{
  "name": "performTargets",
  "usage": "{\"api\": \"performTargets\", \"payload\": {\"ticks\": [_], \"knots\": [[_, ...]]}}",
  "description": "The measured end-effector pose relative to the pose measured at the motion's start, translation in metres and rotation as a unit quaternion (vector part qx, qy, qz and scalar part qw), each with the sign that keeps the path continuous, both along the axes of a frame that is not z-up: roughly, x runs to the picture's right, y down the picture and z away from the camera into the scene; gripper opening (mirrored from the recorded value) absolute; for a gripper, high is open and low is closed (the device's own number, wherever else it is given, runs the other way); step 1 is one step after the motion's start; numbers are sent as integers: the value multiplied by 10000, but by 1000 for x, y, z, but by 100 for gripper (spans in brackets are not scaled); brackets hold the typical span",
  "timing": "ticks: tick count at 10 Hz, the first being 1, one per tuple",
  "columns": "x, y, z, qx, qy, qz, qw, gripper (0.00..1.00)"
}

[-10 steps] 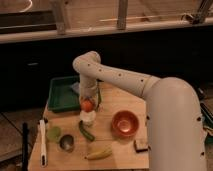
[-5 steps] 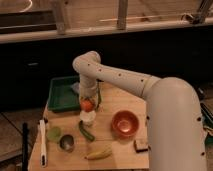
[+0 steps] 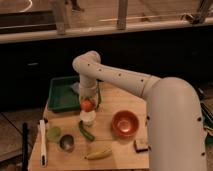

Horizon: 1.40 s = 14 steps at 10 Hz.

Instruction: Place apple in paper cup

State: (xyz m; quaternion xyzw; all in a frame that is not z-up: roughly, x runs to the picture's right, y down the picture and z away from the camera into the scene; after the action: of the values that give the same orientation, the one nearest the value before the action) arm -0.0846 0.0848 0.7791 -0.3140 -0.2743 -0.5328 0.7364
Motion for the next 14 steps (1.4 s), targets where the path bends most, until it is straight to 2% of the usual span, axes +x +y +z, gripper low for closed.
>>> {"api": "performTargets", "payload": {"ticks": [2, 7, 8, 10, 14], "knots": [[0, -1, 0, 9, 9, 9, 10000, 46], [0, -2, -1, 15, 23, 22, 10000, 46], [0, -2, -1, 16, 28, 28, 10000, 46], [0, -2, -1, 11, 23, 37, 10000, 38], [0, -1, -1, 1, 36, 44, 10000, 37]]}}
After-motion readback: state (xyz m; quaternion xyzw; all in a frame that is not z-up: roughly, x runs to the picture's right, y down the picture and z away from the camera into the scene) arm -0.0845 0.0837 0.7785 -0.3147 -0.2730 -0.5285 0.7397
